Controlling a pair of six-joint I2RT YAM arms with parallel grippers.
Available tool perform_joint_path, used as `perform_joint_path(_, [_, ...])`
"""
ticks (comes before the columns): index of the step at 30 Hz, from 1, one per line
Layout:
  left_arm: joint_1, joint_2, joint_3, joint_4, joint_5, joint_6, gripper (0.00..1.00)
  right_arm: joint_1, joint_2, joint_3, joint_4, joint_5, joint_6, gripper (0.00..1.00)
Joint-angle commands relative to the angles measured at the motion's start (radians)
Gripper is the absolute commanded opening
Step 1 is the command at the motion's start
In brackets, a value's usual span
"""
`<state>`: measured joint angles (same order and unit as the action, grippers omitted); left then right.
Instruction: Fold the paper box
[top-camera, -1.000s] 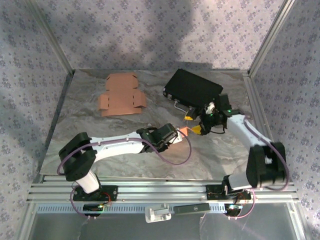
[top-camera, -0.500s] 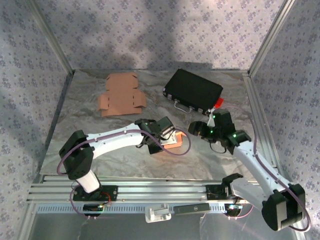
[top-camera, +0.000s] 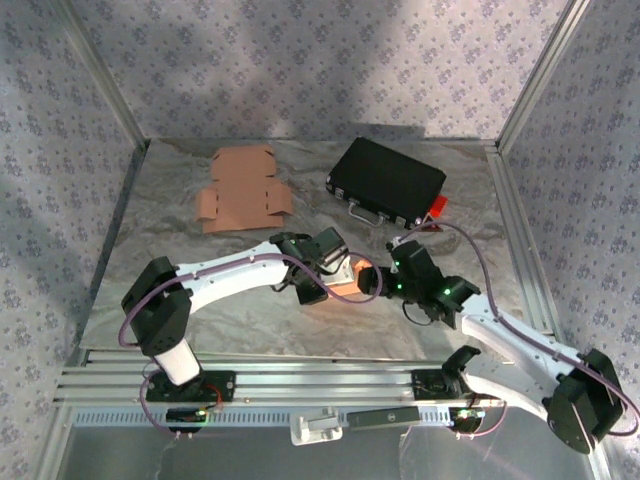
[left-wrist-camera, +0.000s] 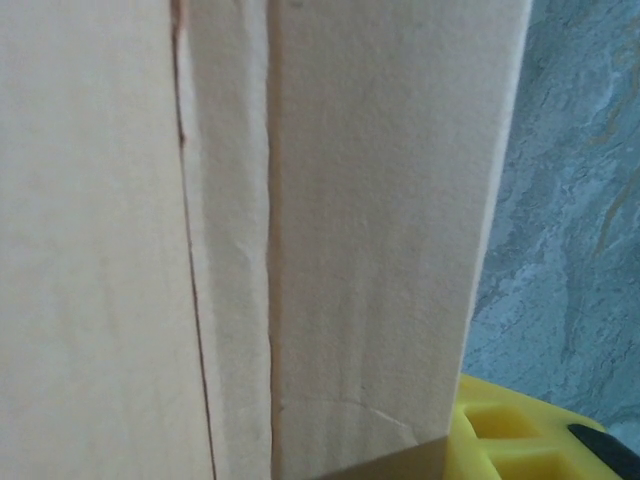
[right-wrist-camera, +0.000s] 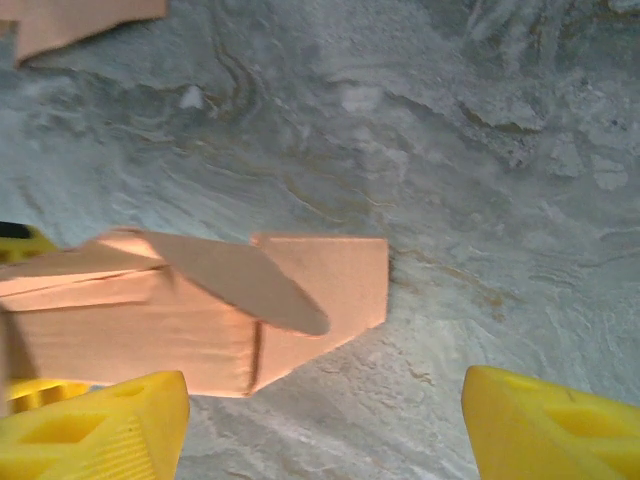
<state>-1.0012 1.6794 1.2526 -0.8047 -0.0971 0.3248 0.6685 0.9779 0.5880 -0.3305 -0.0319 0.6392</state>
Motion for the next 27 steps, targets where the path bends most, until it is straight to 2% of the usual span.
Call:
perform_joint_path(1, [0.01, 0.048, -0.022, -0.057, 0.011, 0.016, 0.4, 0.005, 0.045, 0.048, 0.012, 0.076, 0.024, 0.71])
perform_joint_path(3, [0.01, 0.046, -0.023, -0.054, 0.019, 0.017, 0.4, 0.002, 0.068, 0.056, 0.01, 0.088, 0.03, 0.7])
perform_joint_path(8, [0.01, 0.036, -0.037, -0.026, 0.005, 0.013, 0.4, 0.005, 0.096, 0.065, 0.003, 0.09, 0.048, 0.6])
perform_joint_path(15, [0.035, 0.006, -0.047, -0.001, 0.031, 0.016, 0.4, -0.02, 0.002, 0.114, -0.054, 0.07, -0.034, 0.66])
perform_joint_path(18, [0.048, 0.002, -0.042, -0.002, 0.041, 0.02, 0.4, -0.098, -0.012, 0.148, -0.085, 0.019, -0.092, 0.64])
perform_joint_path(21, [0.058, -0.005, -0.044, 0.004, 0.069, 0.021, 0.4, -0.168, -0.007, 0.138, -0.038, -0.105, -0.19, 0.62])
perform_joint_path(27, [0.064, -0.009, -0.044, 0.005, 0.093, 0.031, 0.4, -0.192, 0.076, 0.176, -0.016, -0.225, -0.354, 0.57])
